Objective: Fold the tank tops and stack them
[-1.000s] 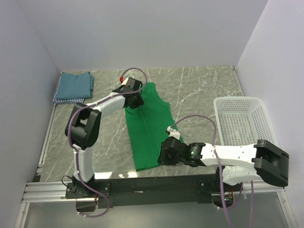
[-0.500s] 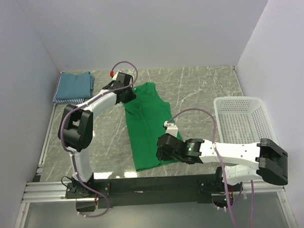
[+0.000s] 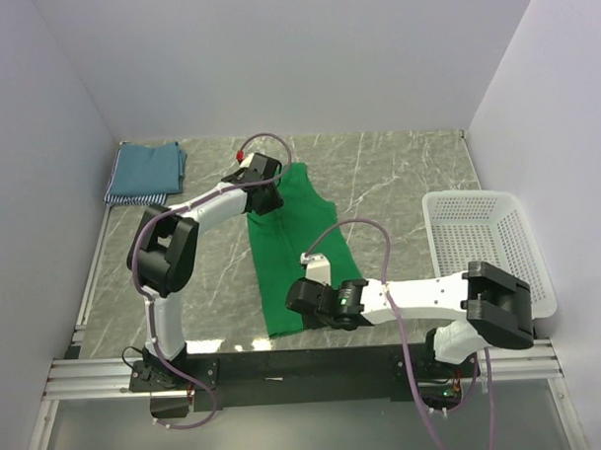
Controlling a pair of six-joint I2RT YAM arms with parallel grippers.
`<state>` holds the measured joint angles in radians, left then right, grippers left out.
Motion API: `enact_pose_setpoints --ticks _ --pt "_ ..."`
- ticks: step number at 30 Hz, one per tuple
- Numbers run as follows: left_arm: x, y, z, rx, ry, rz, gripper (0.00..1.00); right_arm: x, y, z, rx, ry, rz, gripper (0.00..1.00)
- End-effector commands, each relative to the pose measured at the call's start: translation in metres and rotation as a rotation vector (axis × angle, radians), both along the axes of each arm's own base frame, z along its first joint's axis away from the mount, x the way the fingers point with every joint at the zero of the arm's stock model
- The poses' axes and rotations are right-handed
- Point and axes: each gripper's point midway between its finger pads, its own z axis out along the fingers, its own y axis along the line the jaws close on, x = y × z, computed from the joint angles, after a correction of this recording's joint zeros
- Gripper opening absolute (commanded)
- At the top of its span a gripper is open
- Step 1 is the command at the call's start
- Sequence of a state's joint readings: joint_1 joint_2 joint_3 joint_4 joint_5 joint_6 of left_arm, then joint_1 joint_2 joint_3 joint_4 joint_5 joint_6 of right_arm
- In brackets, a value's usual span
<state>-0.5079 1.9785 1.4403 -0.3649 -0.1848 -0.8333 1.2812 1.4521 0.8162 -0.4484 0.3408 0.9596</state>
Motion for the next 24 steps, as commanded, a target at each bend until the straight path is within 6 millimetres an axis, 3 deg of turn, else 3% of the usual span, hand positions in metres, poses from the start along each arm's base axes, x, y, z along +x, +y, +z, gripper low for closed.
enact_pose_setpoints --ticks 1,19,24 --pt "0.002 0.002 -0.004 0.03 -0.006 0.029 0.35 0.01 0.003 0.005 -0.032 -0.053 -0.021 0.38" --pt "-0.008 -0.001 -0.02 0.082 0.03 0.064 0.28 0.009 0.0 -0.004 -0.045 -0.048 -0.029 0.32" --pt "-0.007 -0.002 -0.024 0.085 0.039 0.062 0.21 0.009 0.0 -0.005 -0.045 -0.047 -0.032 0.22"
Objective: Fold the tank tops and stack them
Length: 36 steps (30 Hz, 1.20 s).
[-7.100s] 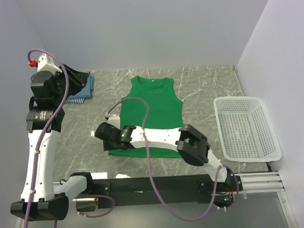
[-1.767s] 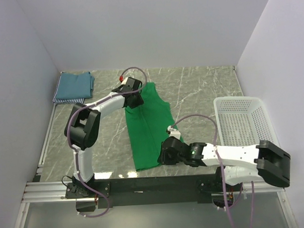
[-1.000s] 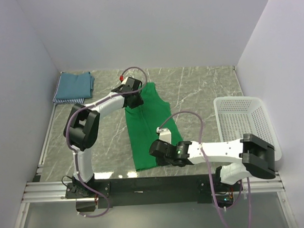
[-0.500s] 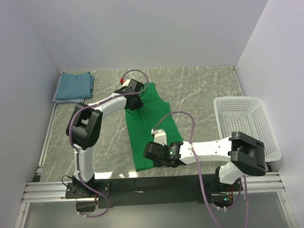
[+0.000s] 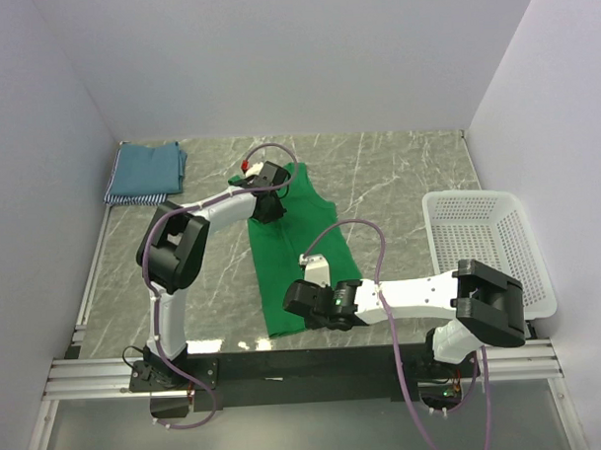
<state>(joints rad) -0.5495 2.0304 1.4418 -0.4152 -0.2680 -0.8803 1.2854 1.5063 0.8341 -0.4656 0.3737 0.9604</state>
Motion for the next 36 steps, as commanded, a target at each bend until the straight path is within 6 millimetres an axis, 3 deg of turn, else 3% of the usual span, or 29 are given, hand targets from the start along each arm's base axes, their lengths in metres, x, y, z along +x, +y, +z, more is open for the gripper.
enact_pose_setpoints --ticks 1,6,9,14,18,23,25,26,32,36 --pt "0.008 -0.003 0.005 0.005 -0.02 0.016 0.17 0.006 0.003 0.006 0.018 -0.034 -0.021 0.2" --pt "0.01 -0.002 0.011 0.006 -0.034 0.014 0.03 0.005 0.004 0.007 0.023 -0.033 -0.021 0.07" --pt "0.013 -0.002 0.022 0.008 -0.056 0.011 0.0 0.005 0.003 0.012 0.029 -0.038 -0.022 0.0" --pt "0.017 0.007 0.053 -0.001 -0.112 0.028 0.0 0.005 0.011 0.041 0.099 -0.058 -0.005 0.0" --pt "0.021 0.027 0.079 -0.012 -0.159 0.06 0.01 0.001 0.025 0.07 0.169 -0.073 0.032 0.0" --pt "0.017 0.046 0.08 -0.013 -0.153 0.074 0.01 -0.009 0.045 0.086 0.214 -0.069 0.081 0.0" --pt "0.015 0.044 0.08 -0.037 -0.164 0.046 0.01 -0.01 0.048 0.083 0.202 -0.067 0.084 0.0" --pt "0.018 0.034 0.083 -0.081 -0.182 0.006 0.01 -0.011 0.047 0.079 0.19 -0.062 0.084 0.0" --pt "0.015 0.011 0.059 -0.076 -0.12 -0.052 0.28 -0.012 0.037 0.053 0.148 -0.039 0.05 0.0" --pt "0.01 -0.001 0.044 -0.072 -0.096 -0.073 0.31 -0.009 0.03 0.044 0.12 -0.039 0.023 0.0"
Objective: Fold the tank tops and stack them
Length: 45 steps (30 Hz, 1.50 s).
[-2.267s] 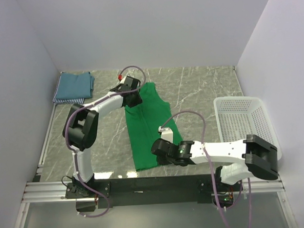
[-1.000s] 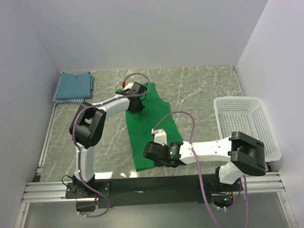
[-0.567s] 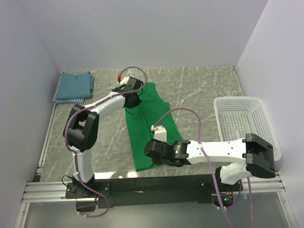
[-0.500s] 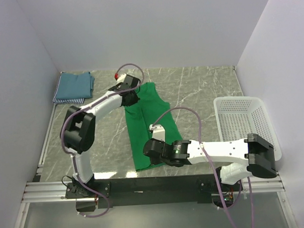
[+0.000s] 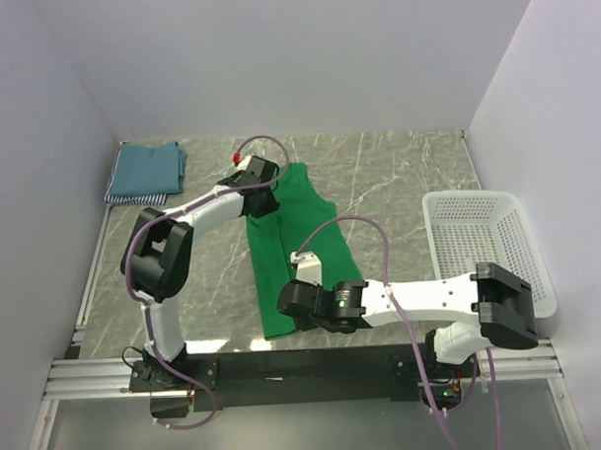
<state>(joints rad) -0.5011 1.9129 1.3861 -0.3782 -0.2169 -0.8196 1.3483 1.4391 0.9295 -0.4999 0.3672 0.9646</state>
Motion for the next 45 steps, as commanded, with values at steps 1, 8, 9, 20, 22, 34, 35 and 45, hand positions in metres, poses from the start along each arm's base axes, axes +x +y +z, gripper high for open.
enact_pose_setpoints --ticks 1,8,9,20,22,34,35,45 --pt "0.004 -0.018 0.004 -0.019 -0.023 -0.044 0.31 0.005 -0.004 -0.007 -0.012 -0.009 -0.041 0.0" --pt "0.001 -0.018 -0.013 0.032 0.012 -0.036 0.29 0.005 -0.006 -0.016 -0.02 0.003 -0.046 0.0" --pt "0.001 -0.018 -0.016 0.041 0.019 -0.033 0.28 0.004 -0.006 -0.017 -0.019 0.005 -0.045 0.0" --pt "0.0 -0.009 -0.013 0.077 0.014 0.001 0.32 0.006 -0.008 -0.024 -0.034 0.013 -0.045 0.0" --pt "0.0 -0.007 -0.013 0.086 0.016 0.009 0.32 0.007 -0.007 -0.025 -0.037 0.013 -0.047 0.0" --pt "-0.003 -0.011 -0.03 0.103 0.053 -0.015 0.25 0.008 -0.008 -0.028 -0.039 0.019 -0.049 0.0" --pt "-0.003 -0.012 -0.031 0.102 0.054 -0.017 0.23 0.007 -0.008 -0.028 -0.04 0.018 -0.049 0.0" --pt "-0.005 -0.013 -0.039 0.111 0.068 -0.03 0.26 0.007 -0.009 -0.028 -0.032 0.019 -0.052 0.0"
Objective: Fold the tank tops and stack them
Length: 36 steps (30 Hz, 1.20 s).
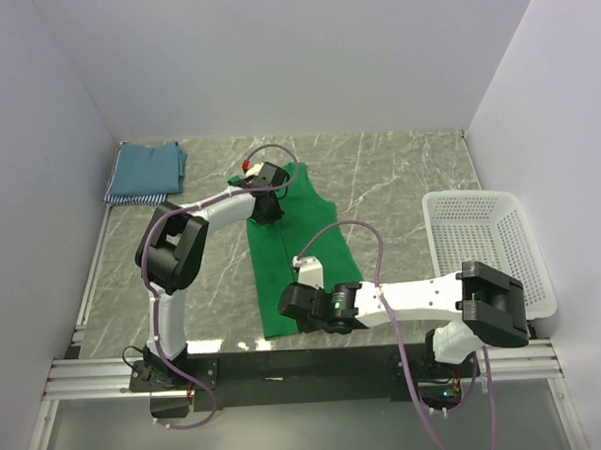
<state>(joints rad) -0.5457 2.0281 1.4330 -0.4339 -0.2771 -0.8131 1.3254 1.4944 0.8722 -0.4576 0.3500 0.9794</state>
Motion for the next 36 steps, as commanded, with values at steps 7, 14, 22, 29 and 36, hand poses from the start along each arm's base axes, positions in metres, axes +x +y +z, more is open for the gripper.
enact_pose_setpoints --ticks 7,14,22,29,36 --pt "0.005 -0.007 -0.002 0.005 -0.001 -0.009 0.02 0.005 0.001 0.003 0.025 -0.017 -0.027 0.0" --pt "0.012 -0.008 0.039 -0.025 -0.08 -0.01 0.01 0.006 0.001 0.007 0.035 -0.021 -0.031 0.0" --pt "0.017 -0.005 0.071 -0.024 -0.126 -0.008 0.02 0.006 -0.001 0.012 0.049 -0.028 -0.041 0.0" --pt "0.005 0.003 0.049 0.038 -0.077 0.064 0.34 0.007 0.0 0.01 0.045 -0.028 -0.041 0.0" --pt "0.001 0.001 0.035 0.062 -0.064 0.061 0.4 0.006 0.0 0.01 0.045 -0.027 -0.038 0.0"
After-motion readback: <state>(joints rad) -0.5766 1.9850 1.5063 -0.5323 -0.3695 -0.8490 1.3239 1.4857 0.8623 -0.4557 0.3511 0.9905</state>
